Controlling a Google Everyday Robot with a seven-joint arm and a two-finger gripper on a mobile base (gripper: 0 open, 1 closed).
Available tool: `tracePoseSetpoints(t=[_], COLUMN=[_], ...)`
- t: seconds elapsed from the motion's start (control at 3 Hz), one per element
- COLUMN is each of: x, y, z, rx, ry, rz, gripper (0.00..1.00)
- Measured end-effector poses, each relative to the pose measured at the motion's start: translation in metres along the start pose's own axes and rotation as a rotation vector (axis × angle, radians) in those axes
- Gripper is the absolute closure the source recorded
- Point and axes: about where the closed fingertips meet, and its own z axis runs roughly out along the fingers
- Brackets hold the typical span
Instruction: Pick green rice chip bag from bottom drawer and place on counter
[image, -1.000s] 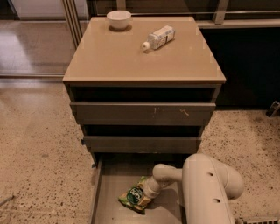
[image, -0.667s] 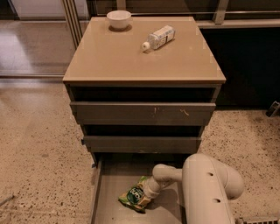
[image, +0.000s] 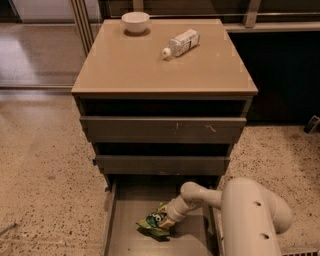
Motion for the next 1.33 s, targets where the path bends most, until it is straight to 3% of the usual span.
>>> tracePoseSetpoints(t=[0.33,1.0,1.33], x=[-0.024,-0.089,-0.089], y=[0.0,-0.01,-0.01], z=[-0.059,-0.195,-0.195], rx=[0.033,0.112,0.112], ry=[-0.072,-0.141,-0.142], rz=[-0.018,-0.068,-0.068], gripper=[1.0,1.0,1.0])
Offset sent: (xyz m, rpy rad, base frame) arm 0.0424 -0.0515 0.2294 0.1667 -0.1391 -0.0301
